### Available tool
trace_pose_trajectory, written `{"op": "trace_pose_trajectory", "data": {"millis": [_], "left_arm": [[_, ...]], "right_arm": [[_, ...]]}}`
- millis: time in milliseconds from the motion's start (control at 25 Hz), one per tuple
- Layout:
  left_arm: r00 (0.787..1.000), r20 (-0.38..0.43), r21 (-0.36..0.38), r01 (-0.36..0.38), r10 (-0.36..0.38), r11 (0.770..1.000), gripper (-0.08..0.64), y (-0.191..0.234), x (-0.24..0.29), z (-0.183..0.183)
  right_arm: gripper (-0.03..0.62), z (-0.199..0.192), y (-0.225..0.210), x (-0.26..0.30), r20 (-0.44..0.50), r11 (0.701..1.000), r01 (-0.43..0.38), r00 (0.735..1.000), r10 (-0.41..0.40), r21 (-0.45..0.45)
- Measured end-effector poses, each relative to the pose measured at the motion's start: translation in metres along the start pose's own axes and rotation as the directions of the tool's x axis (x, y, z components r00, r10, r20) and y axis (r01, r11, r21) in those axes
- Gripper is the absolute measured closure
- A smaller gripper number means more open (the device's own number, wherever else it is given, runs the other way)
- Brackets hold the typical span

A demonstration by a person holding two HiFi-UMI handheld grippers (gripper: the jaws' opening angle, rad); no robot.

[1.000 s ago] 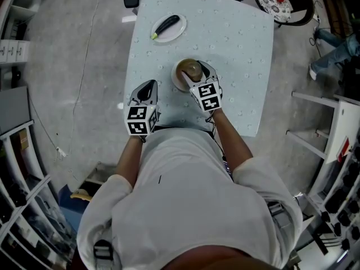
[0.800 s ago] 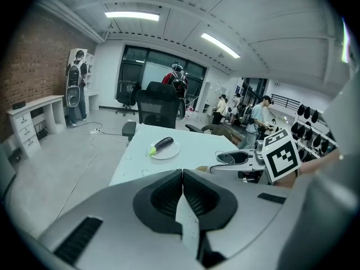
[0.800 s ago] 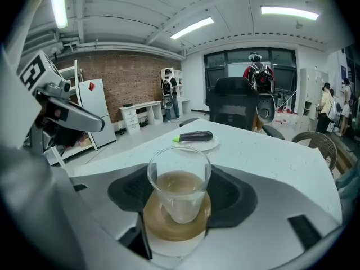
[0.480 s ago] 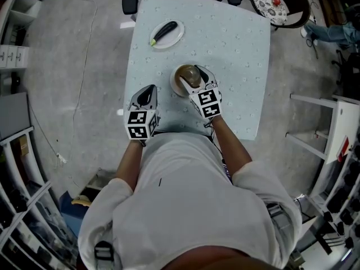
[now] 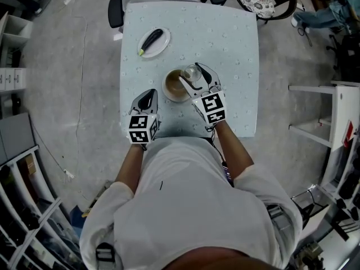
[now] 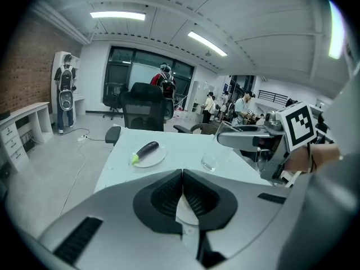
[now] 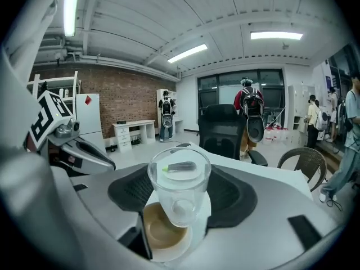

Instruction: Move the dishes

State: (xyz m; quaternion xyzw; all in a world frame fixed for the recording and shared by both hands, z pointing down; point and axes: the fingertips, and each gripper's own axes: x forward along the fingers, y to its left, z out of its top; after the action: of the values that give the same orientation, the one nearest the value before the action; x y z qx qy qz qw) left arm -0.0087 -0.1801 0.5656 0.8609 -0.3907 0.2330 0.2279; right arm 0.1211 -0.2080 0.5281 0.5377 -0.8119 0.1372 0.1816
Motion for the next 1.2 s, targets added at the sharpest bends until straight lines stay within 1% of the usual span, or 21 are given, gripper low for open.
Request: {"op": "trace_pose_trajectory", "data": {"millis": [160,320,640,880,1200], "left_arm": [[1.000,-0.006,0.020,0.028,-0.028,0.999,0.540,-0.008,0.008,0.004],[0.998,-0.014,0.044,0.068,-0.067,0.997,0.540,-0.025,0.020,0.006],[0.989,-0.039,0.089,0.148,-0.145,0.985,0.540,-0.061,0.041,0.008],[0.984,-0.050,0.108,0.176,-0.172,0.978,0.540,-0.080,0.053,0.009],[0.978,-0.084,0.131,0.200,-0.190,0.971,0.540,-0.105,0.060,0.004]], "right_arm": [[0.316,-0.001,-0.021,-0.016,0.001,0.998,0.057,0.998,-0.057,0.017],[0.316,-0.010,-0.042,-0.036,-0.007,0.992,0.117,0.993,-0.116,0.044],[0.316,-0.036,-0.079,-0.075,-0.041,0.968,0.230,0.973,-0.227,0.101],[0.316,-0.056,-0.098,-0.097,-0.064,0.953,0.275,0.961,-0.269,0.129],[0.316,-0.100,-0.118,-0.119,-0.129,0.932,0.314,0.947,-0.294,0.179]]}}
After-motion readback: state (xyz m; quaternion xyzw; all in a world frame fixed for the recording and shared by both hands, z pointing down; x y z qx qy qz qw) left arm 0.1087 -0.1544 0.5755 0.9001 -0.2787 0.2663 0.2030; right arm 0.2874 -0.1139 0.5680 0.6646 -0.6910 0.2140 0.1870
